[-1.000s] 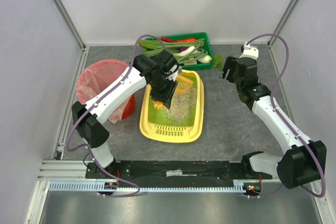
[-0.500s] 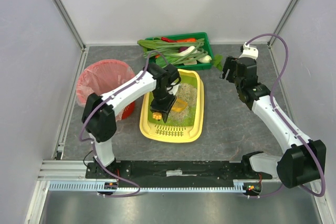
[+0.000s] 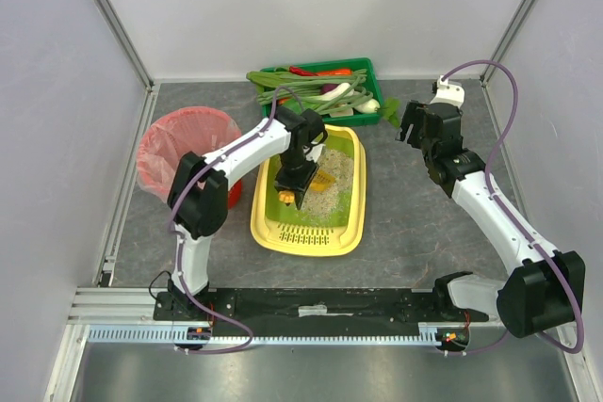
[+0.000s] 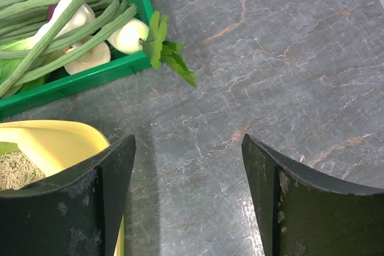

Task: Clean the litter box

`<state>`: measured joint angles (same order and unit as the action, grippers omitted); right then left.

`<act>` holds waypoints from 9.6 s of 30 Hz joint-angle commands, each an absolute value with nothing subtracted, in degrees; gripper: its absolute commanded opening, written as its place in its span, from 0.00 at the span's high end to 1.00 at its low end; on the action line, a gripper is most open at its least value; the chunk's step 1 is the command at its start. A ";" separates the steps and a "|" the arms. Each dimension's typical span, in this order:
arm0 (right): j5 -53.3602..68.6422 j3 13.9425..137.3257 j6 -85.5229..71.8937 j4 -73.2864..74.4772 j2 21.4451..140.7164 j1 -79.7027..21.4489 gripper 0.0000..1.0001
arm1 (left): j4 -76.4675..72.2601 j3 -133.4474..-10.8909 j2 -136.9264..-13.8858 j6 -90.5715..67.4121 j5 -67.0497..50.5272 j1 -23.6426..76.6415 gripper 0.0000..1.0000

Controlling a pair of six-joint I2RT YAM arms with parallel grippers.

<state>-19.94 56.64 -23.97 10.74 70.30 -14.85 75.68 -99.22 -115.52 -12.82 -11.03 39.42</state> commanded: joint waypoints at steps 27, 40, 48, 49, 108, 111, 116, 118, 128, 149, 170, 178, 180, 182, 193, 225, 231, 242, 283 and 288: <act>-21.89 57.92 -23.55 9.84 69.61 -14.68 0.20 | 64.87 -105.21 -123.05 -7.21 -10.20 36.91 0.98; -22.59 58.18 -23.47 9.93 69.35 -14.68 0.20 | 56.17 -101.25 -120.94 -6.77 -10.55 37.00 0.98; -22.24 58.27 -23.47 9.93 69.35 -14.76 0.20 | 48.35 -97.65 -118.92 -7.29 -10.02 37.00 0.98; -22.15 58.36 -23.47 9.93 69.35 -14.68 0.20 | 47.73 -97.56 -118.92 -7.47 -10.11 37.00 0.98; -20.39 59.33 -24.35 10.99 69.87 -14.68 0.20 | 49.22 -79.89 -94.75 -7.73 -7.29 39.99 0.98; -20.48 59.50 -24.08 10.99 69.79 -14.68 0.20 | 48.52 -79.54 -93.87 -10.54 -9.13 40.43 0.98; -20.57 59.41 -24.17 10.90 69.61 -14.59 0.20 | 48.60 -78.93 -94.39 -13.43 -8.08 41.84 0.98; -20.65 59.07 -24.35 10.81 69.43 -14.68 0.20 | 49.65 -80.32 -94.31 -11.88 -8.35 43.05 0.98; -20.31 58.71 -24.43 10.81 68.55 -14.68 0.20 | 48.00 -78.23 -92.46 -13.34 -6.93 43.69 0.98; -19.87 57.75 -24.26 10.55 67.50 -14.68 0.20 | 65.10 -91.37 -98.33 -10.20 -9.68 42.26 0.98; -17.84 60.21 -24.61 9.58 71.81 -14.68 0.20 | 61.87 -86.05 -93.69 -13.88 -8.88 42.29 0.98; -17.58 60.29 -24.08 9.76 71.89 -14.76 0.20 | 62.85 -87.36 -93.08 -10.63 -7.99 40.25 0.98; -17.14 60.55 -23.47 9.76 72.42 -14.68 0.20 | 63.19 -87.71 -93.51 -9.41 -7.13 43.32 0.98; -17.22 61.25 -23.11 10.19 72.77 -14.68 0.20 | 64.07 -88.15 -94.39 -9.93 -4.67 42.38 0.98; -17.32 61.08 -23.82 9.06 73.74 -14.68 0.20 | 62.23 -91.75 -96.94 -11.78 -9.50 44.54 0.98; -15.12 60.82 -23.99 8.88 73.48 -14.68 0.20 | 64.43 -88.42 -95.19 -10.81 -9.75 41.82 0.98; -14.41 61.26 -24.61 8.79 73.92 -14.68 0.20 | 64.52 -91.85 -98.09 -11.59 -11.13 44.65 0.98; -15.20 60.38 -23.73 9.32 72.60 -14.68 0.20 | 64.24 -90.62 -95.80 -11.85 -5.28 43.60 0.98; -16.09 58.71 -24.52 8.96 71.63 -14.68 0.20 | 47.81 -72.33 -71.28 -16.87 3.61 45.18 0.98; -15.56 58.89 -24.61 8.96 71.89 -14.68 0.20 | 54.40 -77.86 -70.76 -19.86 0.62 44.82 0.98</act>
<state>-16.25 58.52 -24.03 10.74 72.16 -14.83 50.57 -72.40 -73.58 -15.22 2.55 45.21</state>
